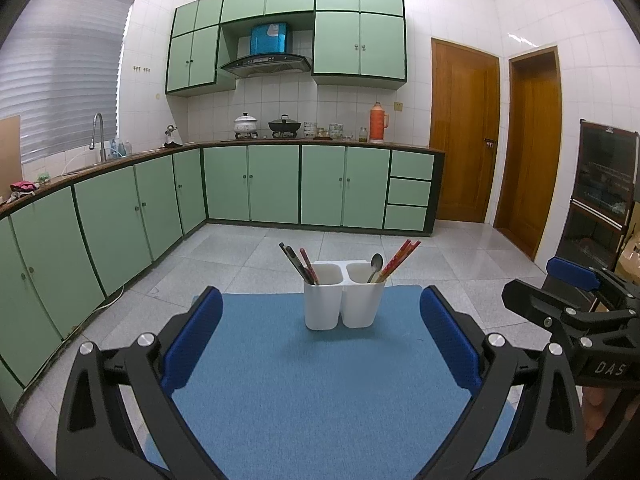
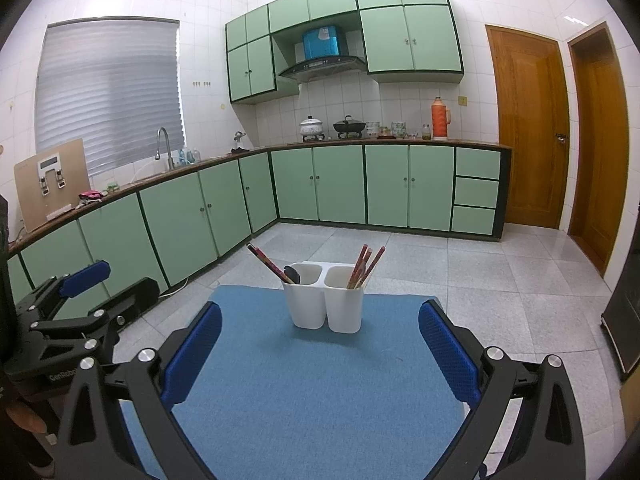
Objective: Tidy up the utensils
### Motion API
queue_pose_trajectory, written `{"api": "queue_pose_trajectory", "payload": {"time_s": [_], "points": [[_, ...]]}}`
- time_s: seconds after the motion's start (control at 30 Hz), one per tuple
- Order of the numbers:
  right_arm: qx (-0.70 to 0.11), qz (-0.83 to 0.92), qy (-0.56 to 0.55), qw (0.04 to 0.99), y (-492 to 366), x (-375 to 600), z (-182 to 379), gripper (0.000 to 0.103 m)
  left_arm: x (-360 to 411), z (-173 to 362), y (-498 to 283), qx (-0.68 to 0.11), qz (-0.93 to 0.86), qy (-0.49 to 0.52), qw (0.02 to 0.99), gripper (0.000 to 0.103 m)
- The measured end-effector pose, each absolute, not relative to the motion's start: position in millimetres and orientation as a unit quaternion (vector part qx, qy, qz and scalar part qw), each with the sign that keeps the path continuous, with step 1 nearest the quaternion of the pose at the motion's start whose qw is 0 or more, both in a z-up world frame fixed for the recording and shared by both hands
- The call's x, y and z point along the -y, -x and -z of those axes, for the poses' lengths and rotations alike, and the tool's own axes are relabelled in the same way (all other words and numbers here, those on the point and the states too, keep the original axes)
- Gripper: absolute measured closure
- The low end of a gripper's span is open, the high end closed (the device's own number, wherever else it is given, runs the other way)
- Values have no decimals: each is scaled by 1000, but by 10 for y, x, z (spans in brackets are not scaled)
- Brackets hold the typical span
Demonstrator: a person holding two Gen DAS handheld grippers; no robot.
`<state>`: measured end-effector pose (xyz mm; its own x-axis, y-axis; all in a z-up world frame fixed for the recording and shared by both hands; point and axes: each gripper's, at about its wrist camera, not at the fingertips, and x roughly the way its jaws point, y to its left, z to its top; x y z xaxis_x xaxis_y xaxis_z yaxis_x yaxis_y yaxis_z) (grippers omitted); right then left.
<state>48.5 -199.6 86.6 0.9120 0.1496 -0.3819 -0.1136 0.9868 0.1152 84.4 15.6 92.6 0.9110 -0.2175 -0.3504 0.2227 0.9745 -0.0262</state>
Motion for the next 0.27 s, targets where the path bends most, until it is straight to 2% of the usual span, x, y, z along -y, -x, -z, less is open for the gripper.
{"api": "queue_pose_trajectory", "payload": {"time_s": [0.27], "points": [[-199, -67, -46, 977, -489, 2000, -873, 6, -163, -908, -828, -180, 112, -7, 977, 7]]}}
